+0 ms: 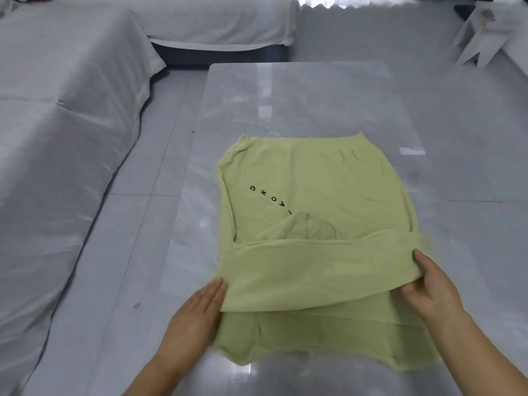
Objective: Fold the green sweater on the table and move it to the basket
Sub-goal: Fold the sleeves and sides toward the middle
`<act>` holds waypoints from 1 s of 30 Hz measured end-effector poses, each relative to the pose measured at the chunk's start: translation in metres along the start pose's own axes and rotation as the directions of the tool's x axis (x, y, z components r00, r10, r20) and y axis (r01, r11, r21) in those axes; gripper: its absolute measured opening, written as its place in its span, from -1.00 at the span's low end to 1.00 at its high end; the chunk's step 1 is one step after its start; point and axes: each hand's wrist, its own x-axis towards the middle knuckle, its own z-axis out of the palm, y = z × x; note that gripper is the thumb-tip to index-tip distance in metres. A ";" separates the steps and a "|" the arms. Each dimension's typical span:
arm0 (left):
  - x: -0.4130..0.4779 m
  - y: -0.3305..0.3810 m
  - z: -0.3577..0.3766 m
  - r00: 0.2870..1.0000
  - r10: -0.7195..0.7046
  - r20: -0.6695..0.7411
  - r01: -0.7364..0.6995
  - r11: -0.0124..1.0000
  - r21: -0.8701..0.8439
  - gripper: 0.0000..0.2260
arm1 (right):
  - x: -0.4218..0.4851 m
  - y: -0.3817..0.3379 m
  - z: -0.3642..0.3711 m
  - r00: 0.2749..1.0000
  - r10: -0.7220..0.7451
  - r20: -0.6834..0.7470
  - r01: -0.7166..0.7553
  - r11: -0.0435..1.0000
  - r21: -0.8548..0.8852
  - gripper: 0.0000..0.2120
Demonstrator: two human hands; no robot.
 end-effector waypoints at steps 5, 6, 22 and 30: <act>-0.027 -0.036 -0.010 0.999 0.032 -0.022 -0.030 0.997 0.071 -0.55 | -0.006 0.014 -0.010 0.999 0.038 -0.028 -0.041 0.993 -0.113 0.00; -0.024 -0.030 -0.014 0.999 0.041 -0.029 -0.039 0.998 0.042 -0.55 | -0.006 0.016 -0.017 0.996 0.063 -0.055 -0.070 0.991 -0.117 0.07; 0.047 -0.019 0.035 0.993 -0.111 -0.030 0.113 0.990 0.086 -0.38 | -0.015 0.014 -0.015 0.904 -0.424 -0.059 0.093 0.330 -0.939 -0.85; 0.054 0.003 0.028 0.996 0.000 -0.087 0.006 0.997 0.073 -0.40 | -0.011 0.077 0.001 0.739 -0.379 0.557 0.280 -0.580 -0.765 -0.33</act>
